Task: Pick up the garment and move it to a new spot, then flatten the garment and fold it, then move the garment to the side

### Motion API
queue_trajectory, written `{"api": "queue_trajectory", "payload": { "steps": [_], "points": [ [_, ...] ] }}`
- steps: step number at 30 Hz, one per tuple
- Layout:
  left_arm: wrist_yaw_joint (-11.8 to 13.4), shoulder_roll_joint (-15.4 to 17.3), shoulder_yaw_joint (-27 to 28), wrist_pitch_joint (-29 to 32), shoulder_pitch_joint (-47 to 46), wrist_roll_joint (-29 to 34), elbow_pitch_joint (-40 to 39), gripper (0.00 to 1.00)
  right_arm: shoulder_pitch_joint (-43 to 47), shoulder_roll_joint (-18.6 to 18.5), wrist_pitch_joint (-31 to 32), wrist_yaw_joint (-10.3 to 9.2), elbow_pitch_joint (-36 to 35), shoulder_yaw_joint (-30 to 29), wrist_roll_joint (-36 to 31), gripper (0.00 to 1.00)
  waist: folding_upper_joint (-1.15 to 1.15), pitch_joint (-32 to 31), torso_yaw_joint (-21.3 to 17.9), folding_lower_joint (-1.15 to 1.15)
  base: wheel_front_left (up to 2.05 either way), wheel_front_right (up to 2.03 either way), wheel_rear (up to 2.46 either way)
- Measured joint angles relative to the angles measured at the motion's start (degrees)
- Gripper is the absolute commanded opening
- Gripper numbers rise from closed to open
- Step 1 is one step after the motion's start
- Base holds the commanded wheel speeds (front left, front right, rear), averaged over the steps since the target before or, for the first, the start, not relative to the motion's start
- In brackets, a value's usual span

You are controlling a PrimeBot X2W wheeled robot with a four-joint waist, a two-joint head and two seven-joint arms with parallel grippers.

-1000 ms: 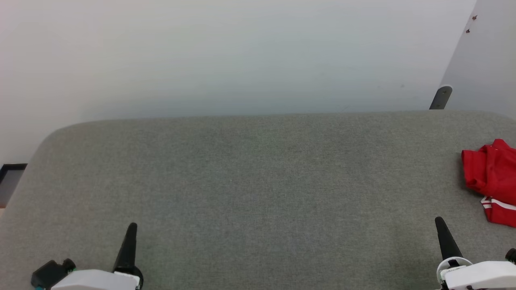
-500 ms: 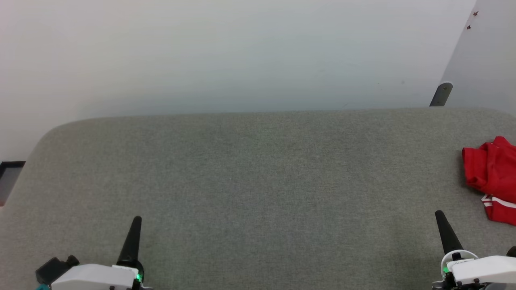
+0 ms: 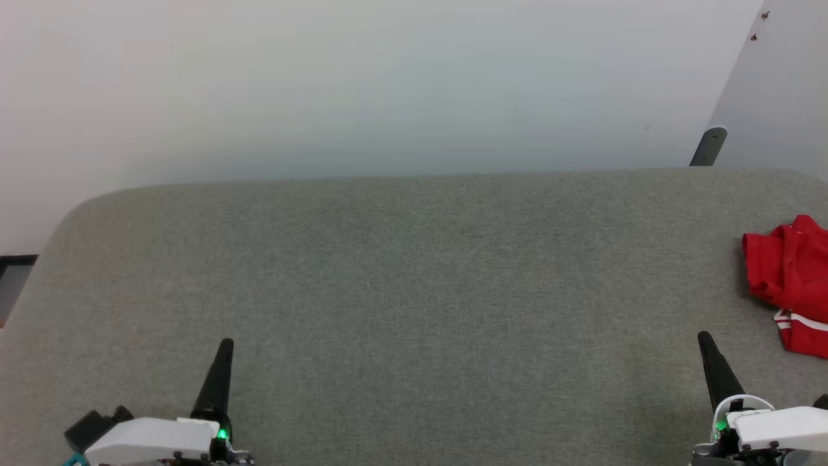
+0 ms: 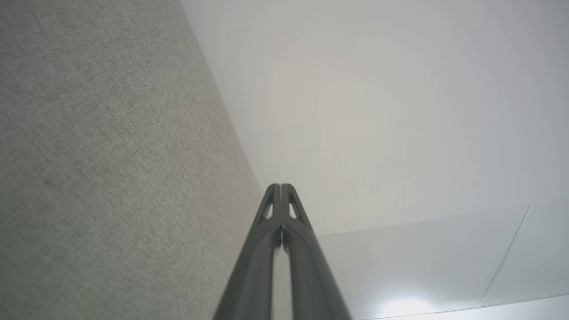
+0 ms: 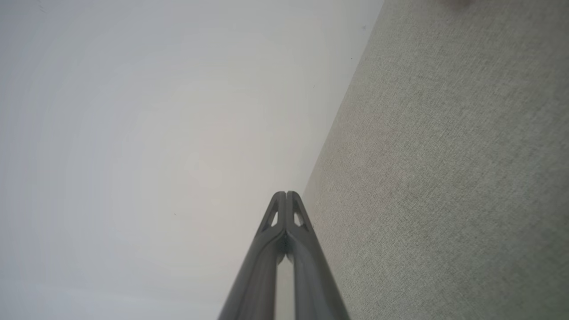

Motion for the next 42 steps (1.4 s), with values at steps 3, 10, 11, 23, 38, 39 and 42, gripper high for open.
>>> {"api": "queue_trajectory", "payload": {
  "steps": [3,10,11,23,38,39,42],
  "points": [
    [0.0,-0.24,0.19,0.47,-0.25,-1.02,-0.01,0.0,-0.19,0.15,0.38,0.0,-0.04,-0.13,1.14,0.0,0.0,0.14,-0.02,0.0,0.0,0.0,0.0],
    [0.0,-0.9,0.48,1.24,-0.73,-3.6,-0.03,0.0,-0.71,0.49,1.09,0.0,-0.1,-0.38,4.27,0.0,0.0,0.44,-0.07,0.0,0.0,0.0,0.0],
    [0.0,-1.02,0.55,1.32,-0.8,-3.96,-0.03,0.0,-0.77,0.53,1.31,0.0,-0.11,-0.43,4.72,0.0,0.0,0.49,-0.08,0.0,0.0,0.0,0.0],
    [0.0,-1.86,0.98,2.49,-1.61,-7.58,-0.08,0.0,-1.25,0.85,2.5,0.0,-0.21,-1.02,9.55,0.0,0.0,0.98,-0.16,0.0,0.0,0.0,0.0],
    [-0.01,-2.77,1.4,3.56,-2.24,-10.98,-0.1,0.0,-2.04,1.21,3.49,0.0,-0.41,-1.55,13.71,0.0,0.0,1.46,-0.24,0.0,0.0,0.0,0.0],
    [-0.01,-2.77,1.4,3.56,-2.24,-10.98,-0.1,0.0,-2.04,1.21,3.49,0.0,-0.41,-1.55,13.71,0.0,0.0,1.46,-0.24,0.0,0.0,0.0,0.0],
    [-0.01,-2.77,1.4,3.56,-2.24,-10.98,-0.1,0.0,-2.04,1.21,3.49,0.0,-0.41,-1.55,13.71,0.0,0.0,1.46,-0.24,0.0,0.0,0.0,0.0]
  ]
}}
